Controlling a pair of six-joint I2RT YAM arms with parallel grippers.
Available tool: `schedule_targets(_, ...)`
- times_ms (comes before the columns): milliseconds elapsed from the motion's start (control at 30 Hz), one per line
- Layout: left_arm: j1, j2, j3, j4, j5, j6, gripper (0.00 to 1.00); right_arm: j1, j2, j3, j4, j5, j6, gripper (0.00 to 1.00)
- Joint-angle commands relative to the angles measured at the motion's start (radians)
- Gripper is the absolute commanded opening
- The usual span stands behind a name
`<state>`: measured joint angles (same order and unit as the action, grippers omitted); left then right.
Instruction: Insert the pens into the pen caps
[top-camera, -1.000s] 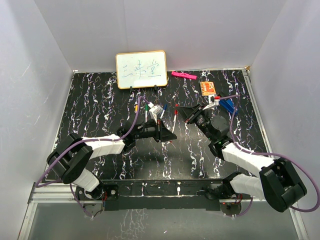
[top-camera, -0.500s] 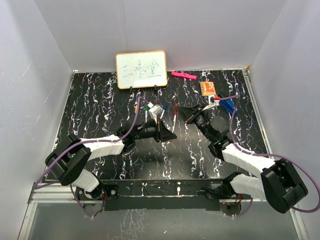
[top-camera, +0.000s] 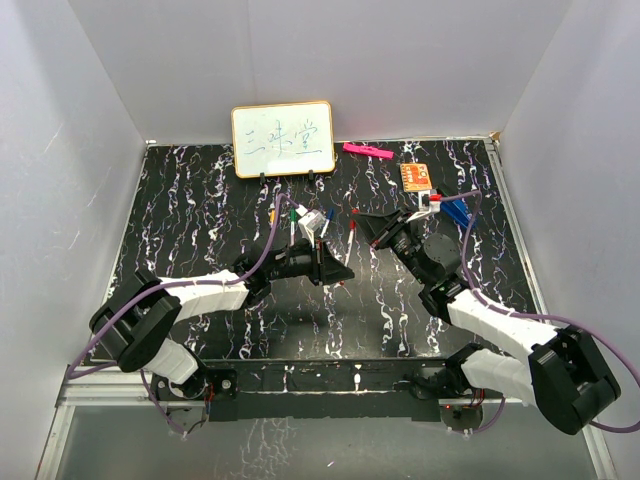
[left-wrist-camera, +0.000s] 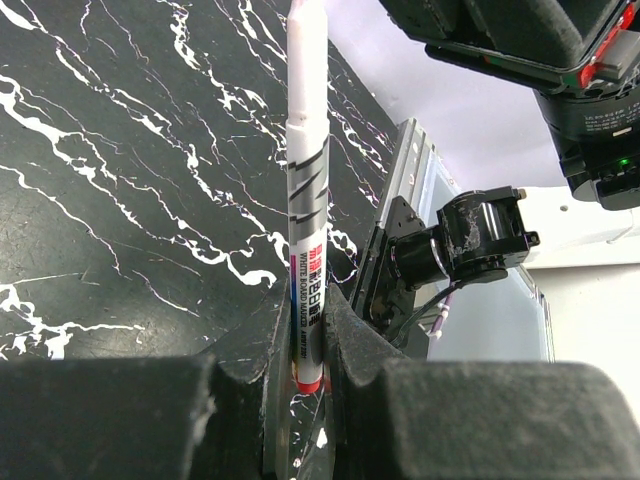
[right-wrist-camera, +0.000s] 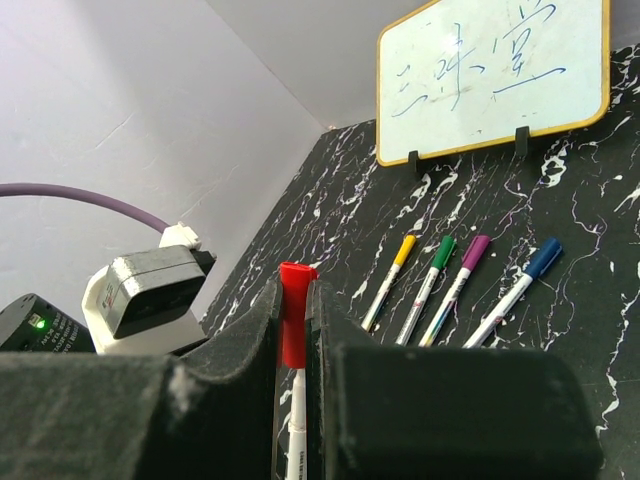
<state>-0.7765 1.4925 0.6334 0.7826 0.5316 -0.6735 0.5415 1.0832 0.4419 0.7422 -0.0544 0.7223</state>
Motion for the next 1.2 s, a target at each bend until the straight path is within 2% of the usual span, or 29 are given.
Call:
schedule_targets(0, 0.008, -0.046, 0.013, 0.051, -0.062, 0.009, 0.00, 0.021, -0.025, -0.005, -0.023, -0.052, -0.014, 0.00)
schedule_targets(733, 0.008, -0.069, 0.008, 0.041, -0.069, 0.017, 0.00, 0.021, -0.024, -0.006, -0.031, -0.024, -0.044, 0.00)
schedule_targets(1167, 0.008, -0.080, 0.002, 0.042, -0.065, 0.019, 0.00, 0.021, 0.019, 0.046, -0.056, -0.012, -0.091, 0.00)
